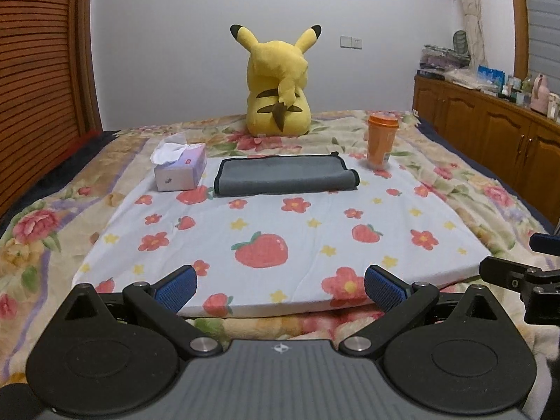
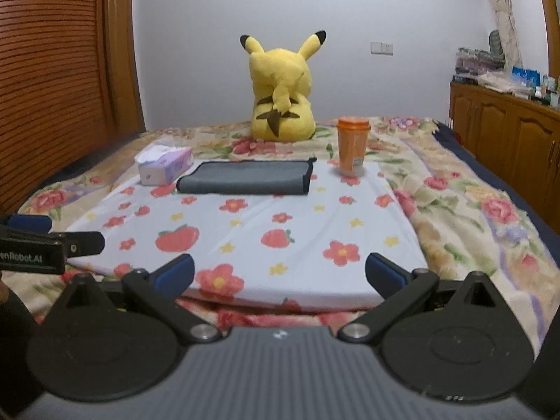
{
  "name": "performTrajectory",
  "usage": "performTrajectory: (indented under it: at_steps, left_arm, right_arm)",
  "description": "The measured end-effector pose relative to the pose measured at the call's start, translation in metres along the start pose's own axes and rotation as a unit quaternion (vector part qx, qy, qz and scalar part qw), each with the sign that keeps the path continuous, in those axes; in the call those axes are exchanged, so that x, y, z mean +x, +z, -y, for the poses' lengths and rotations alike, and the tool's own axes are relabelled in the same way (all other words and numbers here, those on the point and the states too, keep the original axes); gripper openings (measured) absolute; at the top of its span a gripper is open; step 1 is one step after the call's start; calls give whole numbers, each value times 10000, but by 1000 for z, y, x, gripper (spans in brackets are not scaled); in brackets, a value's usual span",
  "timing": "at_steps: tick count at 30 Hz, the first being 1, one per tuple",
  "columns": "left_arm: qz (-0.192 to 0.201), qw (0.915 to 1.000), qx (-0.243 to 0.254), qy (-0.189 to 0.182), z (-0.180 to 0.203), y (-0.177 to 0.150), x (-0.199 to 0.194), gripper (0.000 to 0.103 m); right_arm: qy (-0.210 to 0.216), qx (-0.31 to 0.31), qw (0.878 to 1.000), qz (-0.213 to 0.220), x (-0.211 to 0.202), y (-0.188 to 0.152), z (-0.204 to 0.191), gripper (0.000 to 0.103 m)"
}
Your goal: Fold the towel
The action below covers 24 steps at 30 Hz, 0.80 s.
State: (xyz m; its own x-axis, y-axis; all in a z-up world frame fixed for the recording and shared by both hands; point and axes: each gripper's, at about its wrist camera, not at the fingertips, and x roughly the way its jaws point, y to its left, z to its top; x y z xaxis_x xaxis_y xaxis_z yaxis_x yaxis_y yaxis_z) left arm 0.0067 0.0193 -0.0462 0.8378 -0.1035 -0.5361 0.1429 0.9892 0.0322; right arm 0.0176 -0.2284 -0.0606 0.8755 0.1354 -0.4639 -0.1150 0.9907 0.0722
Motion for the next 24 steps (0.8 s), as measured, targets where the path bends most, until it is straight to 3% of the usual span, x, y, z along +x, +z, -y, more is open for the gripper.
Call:
performTrajectory:
  at_steps: [10, 24]
  left_arm:
    - [102, 9999, 99, 30, 0, -8, 2, 103]
    - [586, 9980, 215, 27, 1, -10, -8, 103]
  right_arm:
    - [-64, 109, 9999, -91, 3, -7, 8, 103]
    - [-138, 205, 9994, 248, -2, -9, 14, 103]
